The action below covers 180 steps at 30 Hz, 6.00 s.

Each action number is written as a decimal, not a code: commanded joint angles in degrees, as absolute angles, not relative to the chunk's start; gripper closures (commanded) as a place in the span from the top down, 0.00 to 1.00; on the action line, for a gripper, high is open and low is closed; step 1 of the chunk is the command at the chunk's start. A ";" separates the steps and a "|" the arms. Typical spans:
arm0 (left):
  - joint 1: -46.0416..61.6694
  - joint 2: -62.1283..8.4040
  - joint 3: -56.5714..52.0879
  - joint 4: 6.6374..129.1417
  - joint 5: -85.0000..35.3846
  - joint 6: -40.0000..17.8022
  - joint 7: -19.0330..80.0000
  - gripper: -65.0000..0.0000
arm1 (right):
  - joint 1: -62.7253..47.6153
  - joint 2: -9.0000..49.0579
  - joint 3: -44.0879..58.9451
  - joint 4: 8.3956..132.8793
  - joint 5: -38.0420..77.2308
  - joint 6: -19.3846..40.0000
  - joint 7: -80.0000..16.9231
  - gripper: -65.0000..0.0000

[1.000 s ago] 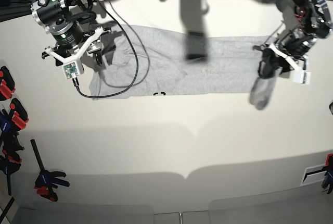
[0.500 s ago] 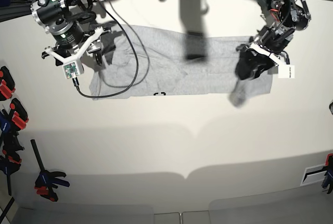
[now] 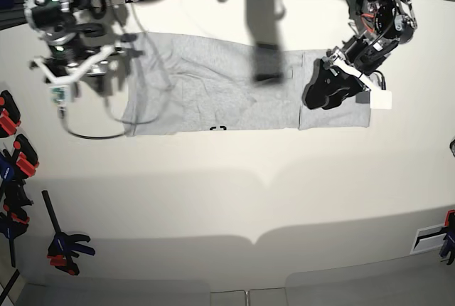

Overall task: Fold the T-shirt properly
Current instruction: 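Grasp the other strip end with the right gripper, then fold the held end with the right gripper over toward the left gripper, then lift the shirt off the table with both grippers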

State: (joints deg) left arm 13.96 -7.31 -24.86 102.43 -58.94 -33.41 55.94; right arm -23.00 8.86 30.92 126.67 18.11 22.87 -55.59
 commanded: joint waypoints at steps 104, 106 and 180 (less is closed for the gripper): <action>14.96 -13.08 -25.02 103.48 -21.02 -25.43 53.01 0.47 | 8.71 -3.73 13.13 98.04 44.07 35.14 -80.00 0.00; 15.11 -13.06 -25.02 103.48 -21.06 -25.45 53.04 0.47 | 8.71 -4.82 11.05 98.04 44.12 35.14 -80.00 0.00; 19.22 -19.73 -25.12 131.35 5.37 -3.18 60.53 0.47 | 16.16 -9.00 -23.49 97.78 38.11 35.59 -55.48 0.42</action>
